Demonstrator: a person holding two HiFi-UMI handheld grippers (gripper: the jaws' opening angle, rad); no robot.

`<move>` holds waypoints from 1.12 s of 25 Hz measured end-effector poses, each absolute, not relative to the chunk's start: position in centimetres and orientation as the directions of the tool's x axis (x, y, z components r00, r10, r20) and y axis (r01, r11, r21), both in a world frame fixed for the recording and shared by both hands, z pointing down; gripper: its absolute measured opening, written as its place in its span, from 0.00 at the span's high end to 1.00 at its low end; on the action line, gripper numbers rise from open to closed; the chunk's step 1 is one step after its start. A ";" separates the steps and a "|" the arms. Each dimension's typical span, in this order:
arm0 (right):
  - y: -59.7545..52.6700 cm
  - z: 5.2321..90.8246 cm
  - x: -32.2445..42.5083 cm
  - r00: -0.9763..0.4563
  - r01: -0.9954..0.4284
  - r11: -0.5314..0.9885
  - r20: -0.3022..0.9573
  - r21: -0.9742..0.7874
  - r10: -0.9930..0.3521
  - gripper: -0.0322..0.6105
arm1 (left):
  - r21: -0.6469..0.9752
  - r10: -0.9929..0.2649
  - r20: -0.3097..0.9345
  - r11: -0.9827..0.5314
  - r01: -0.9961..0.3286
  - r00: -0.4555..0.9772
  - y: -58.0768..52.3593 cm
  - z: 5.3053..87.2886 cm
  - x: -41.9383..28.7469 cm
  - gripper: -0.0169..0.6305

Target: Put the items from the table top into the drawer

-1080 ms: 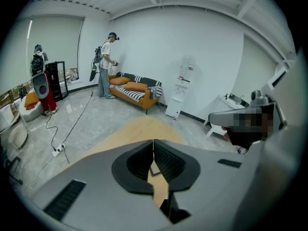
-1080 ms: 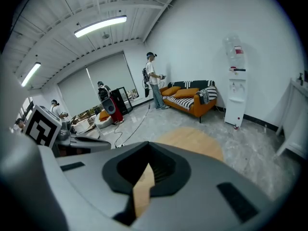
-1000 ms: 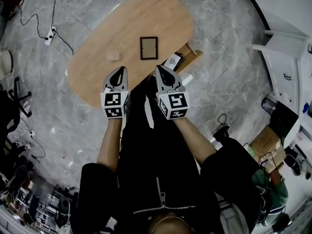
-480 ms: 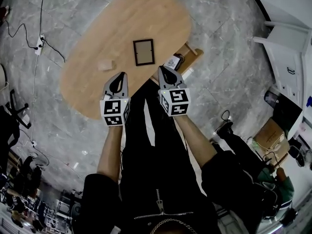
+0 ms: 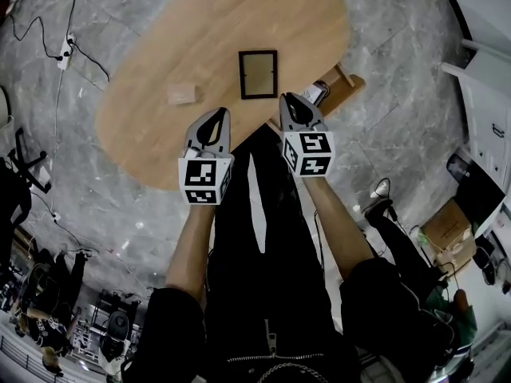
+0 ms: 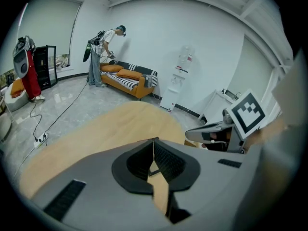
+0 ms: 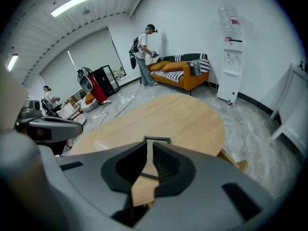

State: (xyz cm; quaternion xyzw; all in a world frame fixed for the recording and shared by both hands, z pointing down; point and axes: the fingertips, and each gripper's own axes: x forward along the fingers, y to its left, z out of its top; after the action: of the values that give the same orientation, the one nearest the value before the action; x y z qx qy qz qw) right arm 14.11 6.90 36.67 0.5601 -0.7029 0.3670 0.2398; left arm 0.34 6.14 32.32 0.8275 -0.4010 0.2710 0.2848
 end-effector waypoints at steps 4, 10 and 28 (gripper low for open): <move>6.2 40.3 14.7 -0.240 -0.969 0.098 0.773 -0.227 -0.588 0.87 | 0.257 -0.509 0.677 -0.513 -0.819 0.532 5.5 35.1 0.4 0.95; 6.5 44.9 14.1 -0.246 -0.968 0.099 0.796 -0.231 -0.553 0.85 | 0.261 -0.498 0.685 -0.513 -0.817 0.532 5.9 38.7 -0.1 0.95; 5.6 50.5 15.0 -0.264 -0.964 0.111 0.810 -0.242 -0.524 0.79 | 0.300 -0.427 0.714 -0.528 -0.794 0.554 9.1 44.6 0.6 0.95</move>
State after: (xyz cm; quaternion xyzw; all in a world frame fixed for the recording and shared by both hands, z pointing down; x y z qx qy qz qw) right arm 14.97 5.56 50.50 0.5384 -0.6910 0.3930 0.2796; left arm 0.62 9.10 44.56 0.8237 -0.3709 0.2924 0.3139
